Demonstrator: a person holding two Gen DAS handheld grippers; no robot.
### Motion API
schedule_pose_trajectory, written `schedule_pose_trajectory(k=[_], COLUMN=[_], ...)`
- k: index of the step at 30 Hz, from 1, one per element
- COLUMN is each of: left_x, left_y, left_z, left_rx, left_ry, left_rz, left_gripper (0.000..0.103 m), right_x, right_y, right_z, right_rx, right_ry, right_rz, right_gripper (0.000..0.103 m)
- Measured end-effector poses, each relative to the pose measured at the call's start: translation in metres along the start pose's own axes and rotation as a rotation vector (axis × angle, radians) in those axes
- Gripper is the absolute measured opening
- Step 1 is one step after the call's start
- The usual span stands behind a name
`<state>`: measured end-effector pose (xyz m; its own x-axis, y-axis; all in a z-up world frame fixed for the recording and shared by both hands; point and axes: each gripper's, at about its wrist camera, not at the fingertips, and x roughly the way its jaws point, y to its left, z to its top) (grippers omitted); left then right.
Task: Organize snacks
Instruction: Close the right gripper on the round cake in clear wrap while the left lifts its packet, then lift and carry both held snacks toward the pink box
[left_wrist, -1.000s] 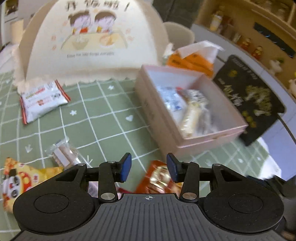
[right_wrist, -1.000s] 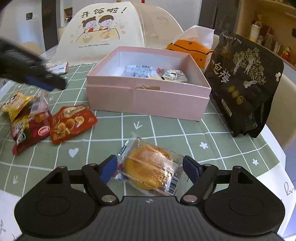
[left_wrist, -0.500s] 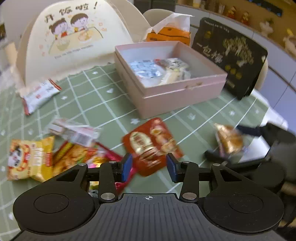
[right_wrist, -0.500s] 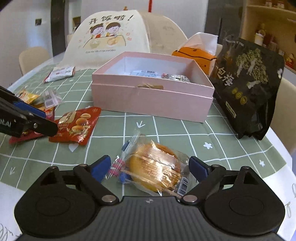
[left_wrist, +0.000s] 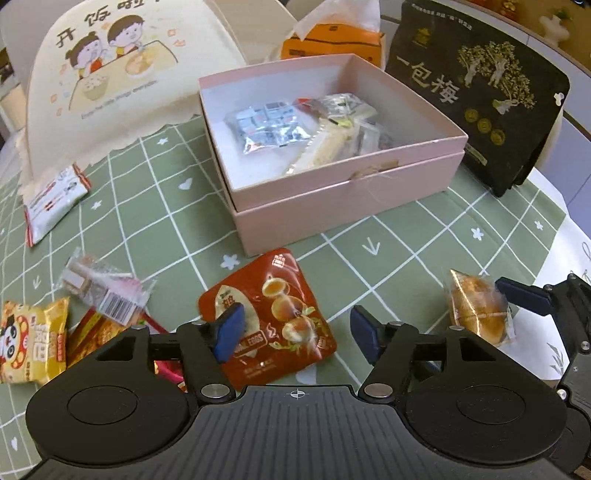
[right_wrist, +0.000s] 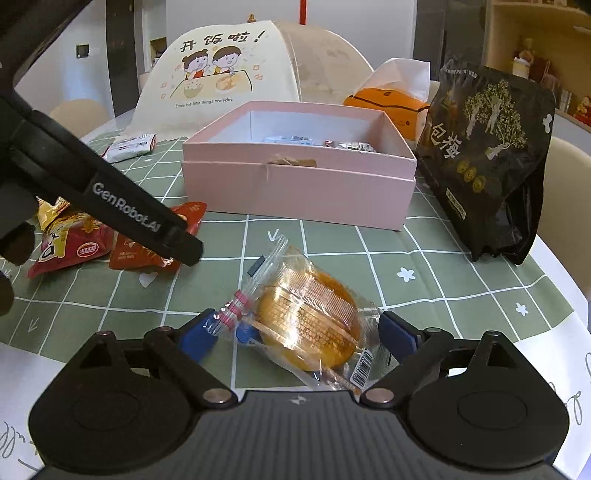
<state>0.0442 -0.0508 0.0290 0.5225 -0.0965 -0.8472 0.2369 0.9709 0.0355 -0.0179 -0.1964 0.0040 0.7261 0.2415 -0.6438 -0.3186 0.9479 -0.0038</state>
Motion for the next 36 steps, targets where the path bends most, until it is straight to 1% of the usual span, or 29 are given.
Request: schedule_pose_trajectory(k=[1,3,5,8,9,11,12,16,17,18,21,24,28,30,32,34,35,36], left_x=[0.000,-0.003,-0.006,-0.012,-0.012,-0.012,-0.010,-0.002,0.001,0.002,0.009,0.014,0.014,0.012,0.005,-0.003,-0.008,-0.014], left_y=[0.001,0.006,0.016,0.041,0.049,0.063,0.067,0.067,0.064,0.059,0.044,0.032,0.028,0.029,0.035,0.043,0.045,0.046], left_z=[0.000,-0.002,-0.006,-0.013,-0.014,-0.015,-0.015,-0.009,-0.008,-0.007,-0.004,-0.002,-0.006,-0.012,-0.018,-0.026,-0.031,-0.035], left_rx=[0.003,0.009,-0.005,-0.088,-0.123,-0.186,-0.209,-0.282,-0.283,-0.273,-0.207,-0.129,-0.050,-0.025,-0.050,-0.095,-0.108,-0.115], left_ry=[-0.001,-0.010,-0.018,-0.038,-0.037,-0.037,-0.033,-0.006,0.000,0.000,-0.016,-0.032,-0.044,-0.058,-0.059,-0.053,-0.047,-0.039], left_rz=[-0.001,0.023,0.073,0.108,0.109,0.079,0.055,-0.068,-0.081,-0.080,-0.071,-0.025,-0.007,-0.025,-0.070,-0.124,-0.141,-0.149], left_gripper=[0.068,0.061,0.064,0.063,0.066,0.066,0.064,0.064,0.064,0.068,0.076,0.077,0.077,0.077,0.076,0.075,0.075,0.075], right_x=[0.000,0.001,0.001,0.001,0.001,0.001,0.000,0.000,0.000,0.000,0.000,0.000,0.000,0.001,0.003,0.005,0.004,0.000], right_y=[-0.001,-0.002,-0.002,-0.001,-0.001,-0.001,-0.001,-0.001,0.000,0.000,-0.001,-0.001,0.000,-0.001,-0.002,-0.002,-0.002,-0.002], right_z=[0.000,0.000,0.000,-0.001,-0.001,-0.001,-0.002,-0.002,-0.002,-0.002,-0.002,-0.002,-0.002,0.000,0.003,0.009,0.014,0.020], right_rx=[0.004,0.010,0.012,0.013,0.013,0.014,0.014,0.015,0.015,0.016,0.015,0.015,0.014,0.014,0.010,-0.008,-0.015,-0.015], right_ry=[0.001,0.003,0.002,-0.001,-0.002,-0.003,-0.003,-0.003,-0.004,-0.004,-0.004,-0.003,-0.001,0.006,0.022,0.073,0.106,0.131], right_rz=[0.004,0.008,0.008,0.007,0.007,0.008,0.008,0.008,0.007,0.007,0.007,0.007,0.007,0.008,0.013,0.033,0.044,0.045], right_gripper=[0.094,0.095,0.095,0.095,0.095,0.095,0.095,0.096,0.096,0.096,0.096,0.096,0.096,0.097,0.098,0.100,0.098,0.090])
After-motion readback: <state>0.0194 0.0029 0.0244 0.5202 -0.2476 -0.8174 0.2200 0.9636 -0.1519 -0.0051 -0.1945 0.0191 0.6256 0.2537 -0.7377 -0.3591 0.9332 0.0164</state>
